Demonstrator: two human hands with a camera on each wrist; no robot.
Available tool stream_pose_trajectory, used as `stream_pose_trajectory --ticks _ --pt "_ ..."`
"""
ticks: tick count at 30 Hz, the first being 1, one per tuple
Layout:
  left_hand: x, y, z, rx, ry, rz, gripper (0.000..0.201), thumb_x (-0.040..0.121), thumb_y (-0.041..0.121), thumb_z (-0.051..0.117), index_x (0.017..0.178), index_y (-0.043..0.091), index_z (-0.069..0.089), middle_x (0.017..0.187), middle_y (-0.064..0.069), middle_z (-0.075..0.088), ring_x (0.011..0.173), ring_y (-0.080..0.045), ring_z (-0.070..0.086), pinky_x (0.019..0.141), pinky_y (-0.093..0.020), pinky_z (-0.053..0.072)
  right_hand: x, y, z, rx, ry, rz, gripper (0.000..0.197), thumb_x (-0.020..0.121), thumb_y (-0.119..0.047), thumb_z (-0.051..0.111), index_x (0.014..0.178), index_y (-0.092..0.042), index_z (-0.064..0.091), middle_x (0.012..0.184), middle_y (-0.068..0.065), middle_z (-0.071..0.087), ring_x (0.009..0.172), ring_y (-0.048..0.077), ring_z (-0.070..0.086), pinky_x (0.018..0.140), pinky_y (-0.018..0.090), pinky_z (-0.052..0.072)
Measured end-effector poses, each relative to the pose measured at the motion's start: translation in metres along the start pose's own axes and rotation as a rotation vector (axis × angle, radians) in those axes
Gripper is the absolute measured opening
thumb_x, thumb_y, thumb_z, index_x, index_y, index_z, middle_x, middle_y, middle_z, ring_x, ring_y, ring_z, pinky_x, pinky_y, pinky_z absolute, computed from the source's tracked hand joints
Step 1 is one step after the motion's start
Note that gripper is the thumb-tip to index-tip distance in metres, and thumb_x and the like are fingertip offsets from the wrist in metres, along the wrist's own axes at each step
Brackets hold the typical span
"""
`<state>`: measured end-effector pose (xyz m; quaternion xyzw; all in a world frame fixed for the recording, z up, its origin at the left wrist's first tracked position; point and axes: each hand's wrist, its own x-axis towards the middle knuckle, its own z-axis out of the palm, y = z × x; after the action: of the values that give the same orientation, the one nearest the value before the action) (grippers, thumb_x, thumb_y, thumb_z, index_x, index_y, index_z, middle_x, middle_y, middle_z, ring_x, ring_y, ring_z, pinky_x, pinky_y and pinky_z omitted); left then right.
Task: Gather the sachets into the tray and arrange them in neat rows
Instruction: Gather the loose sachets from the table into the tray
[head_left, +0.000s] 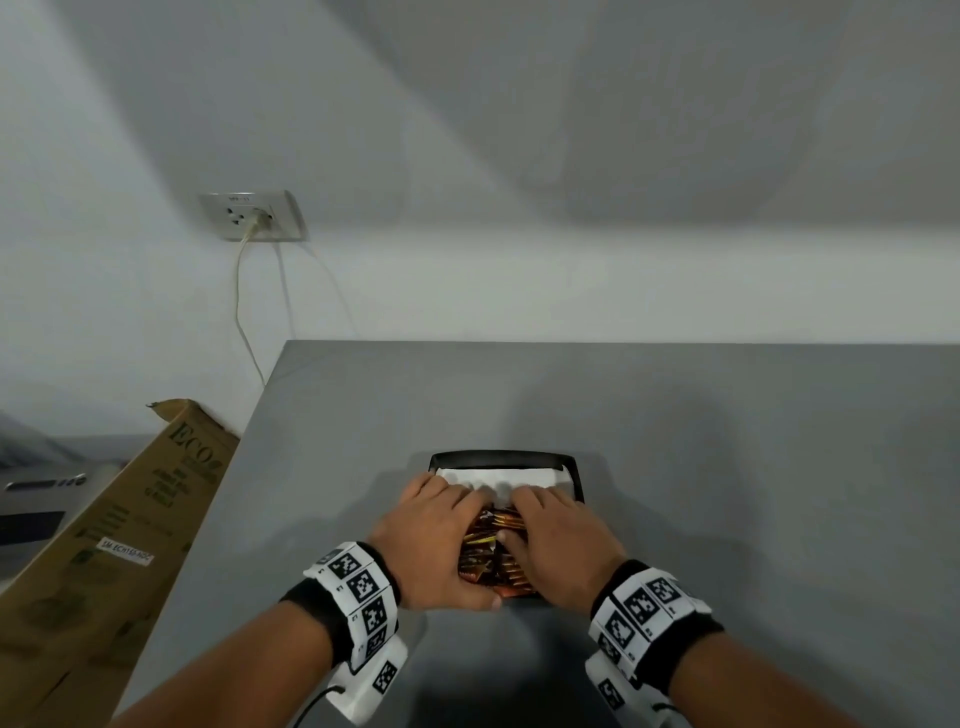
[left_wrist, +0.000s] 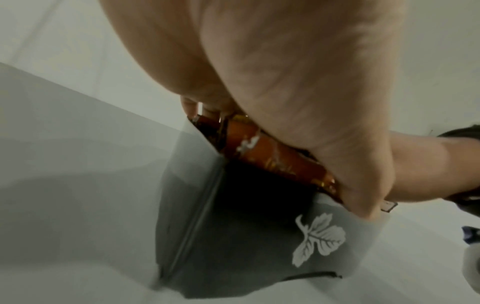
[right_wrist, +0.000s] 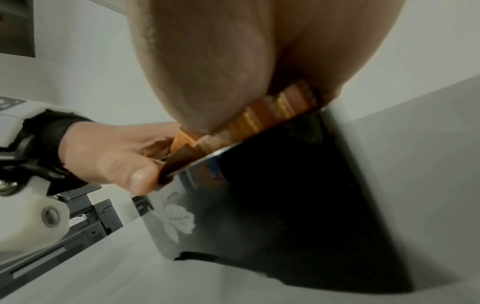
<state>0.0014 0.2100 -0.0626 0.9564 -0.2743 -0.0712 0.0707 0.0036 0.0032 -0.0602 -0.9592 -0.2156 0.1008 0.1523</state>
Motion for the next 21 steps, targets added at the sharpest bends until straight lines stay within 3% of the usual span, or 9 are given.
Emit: stream_pose_trajectory --ticks 3,6,9,11,13,17,19,21 --pt "0.000 -0.002 0.001 -0.067 0.053 0.015 0.086 0.070 0.094 0.040 0.127 0.030 0.050 0.116 0.012 0.057 0.109 -0.010 0.051 0.114 -0.038 0.028 -0.003 -0.004 0.005 -0.055 -0.029 0.007 0.053 0.098 -0.060 0.026 0.136 -0.026 0.039 0.138 -0.004 0.051 0.123 0.020 0.047 0.105 0.038 0.040" --pt "0.000 -0.006 0.001 -0.179 0.025 0.032 0.064 0.088 0.078 0.031 0.127 0.030 0.048 0.119 0.012 0.057 0.112 -0.007 0.053 0.120 -0.042 0.021 -0.004 0.000 0.004 0.053 -0.050 -0.017 0.067 0.094 -0.061 0.016 0.149 -0.028 0.034 0.148 -0.004 0.046 0.133 0.020 0.040 0.113 0.041 0.034" --pt "0.000 -0.007 0.000 -0.245 -0.012 0.008 0.044 0.096 0.060 0.029 0.122 0.030 0.045 0.116 0.010 0.060 0.112 -0.009 0.054 0.121 -0.043 0.018 -0.003 0.010 0.000 0.277 -0.097 -0.047 0.059 0.095 -0.046 0.029 0.151 -0.029 0.034 0.146 -0.005 0.047 0.132 0.015 0.037 0.116 0.038 0.030" --pt "0.001 -0.008 0.000 -0.243 -0.025 -0.015 0.033 0.097 0.058 0.031 0.112 0.031 0.044 0.105 0.010 0.061 0.105 -0.010 0.056 0.121 -0.043 0.018 -0.004 0.015 -0.001 0.320 -0.112 -0.077 0.052 0.095 -0.037 0.036 0.147 -0.029 0.041 0.140 -0.006 0.052 0.126 0.013 0.040 0.113 0.034 0.033" --pt "0.004 -0.009 0.000 -0.230 -0.028 -0.027 0.034 0.095 0.064 0.032 0.102 0.032 0.042 0.097 0.012 0.058 0.096 -0.009 0.055 0.120 -0.039 0.020 -0.004 0.020 0.000 0.274 -0.123 -0.098 0.044 0.098 -0.042 0.038 0.139 -0.032 0.048 0.132 -0.009 0.056 0.120 0.010 0.044 0.109 0.032 0.037" --pt "0.011 -0.010 0.003 -0.206 0.013 -0.028 0.044 0.091 0.072 0.038 0.095 0.029 0.042 0.091 0.011 0.050 0.084 -0.008 0.044 0.108 -0.037 0.035 -0.002 0.018 0.004 0.116 -0.112 -0.102 0.057 0.094 -0.066 0.027 0.130 -0.029 0.051 0.127 -0.008 0.057 0.115 0.011 0.047 0.106 0.036 0.041" --pt "0.010 -0.009 0.002 -0.238 0.032 -0.031 0.054 0.089 0.077 0.038 0.108 0.027 0.047 0.104 0.009 0.054 0.095 -0.009 0.046 0.106 -0.037 0.039 -0.004 0.015 0.005 0.128 -0.065 -0.106 0.060 0.095 -0.071 0.025 0.130 -0.029 0.050 0.127 -0.009 0.056 0.116 0.010 0.049 0.107 0.036 0.040" --pt "0.006 -0.010 -0.005 -0.231 -0.029 -0.033 0.084 0.079 0.088 0.036 0.133 0.024 0.045 0.127 0.006 0.054 0.116 -0.011 0.048 0.116 -0.039 0.031 -0.008 0.012 -0.001 0.117 -0.069 -0.138 0.067 0.091 -0.078 0.029 0.136 -0.030 0.043 0.131 -0.011 0.054 0.122 0.009 0.049 0.116 0.035 0.032"
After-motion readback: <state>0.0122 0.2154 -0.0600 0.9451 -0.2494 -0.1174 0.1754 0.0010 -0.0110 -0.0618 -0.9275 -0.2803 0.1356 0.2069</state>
